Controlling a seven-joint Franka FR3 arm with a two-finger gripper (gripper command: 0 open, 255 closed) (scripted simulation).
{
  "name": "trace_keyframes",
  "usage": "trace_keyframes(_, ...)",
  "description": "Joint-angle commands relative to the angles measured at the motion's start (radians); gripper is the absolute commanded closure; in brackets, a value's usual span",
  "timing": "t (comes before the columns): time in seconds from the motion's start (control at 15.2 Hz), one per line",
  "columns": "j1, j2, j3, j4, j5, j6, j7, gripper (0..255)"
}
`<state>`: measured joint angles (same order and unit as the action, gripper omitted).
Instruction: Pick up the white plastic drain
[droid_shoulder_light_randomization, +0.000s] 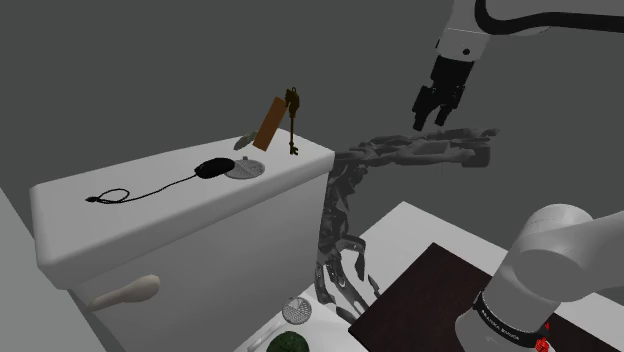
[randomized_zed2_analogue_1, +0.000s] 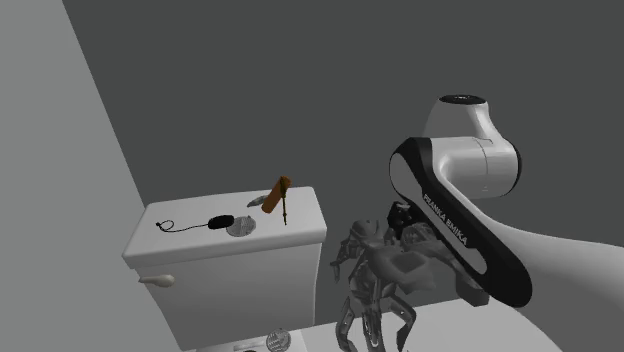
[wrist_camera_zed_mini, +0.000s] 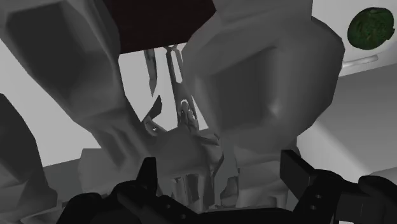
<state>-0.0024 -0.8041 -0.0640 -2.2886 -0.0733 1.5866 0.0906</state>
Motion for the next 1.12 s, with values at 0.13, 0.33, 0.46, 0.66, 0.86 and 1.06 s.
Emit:
trace_keyframes(0.13,-0.011,-0.019,0.060,-0.013,0.036,-0.015,0.111,0)
trace_keyframes(0.33,-0.027,-0.030,0.151,-0.016,0.096,-0.035,0.277,0)
trace_keyframes(0.46,-0.037,-0.025,0.212,-0.007,0.136,-0.044,0.389,0)
trace_keyframes(0.66,-0.058,-0.001,0.304,0.021,0.196,-0.053,0.556,0)
trace_keyframes(0.86,-0.085,0.042,0.396,0.068,0.250,-0.056,0.723,0)
trace_keyframes(1.06,-0.120,0.103,0.489,0.130,0.293,-0.055,0.891,0)
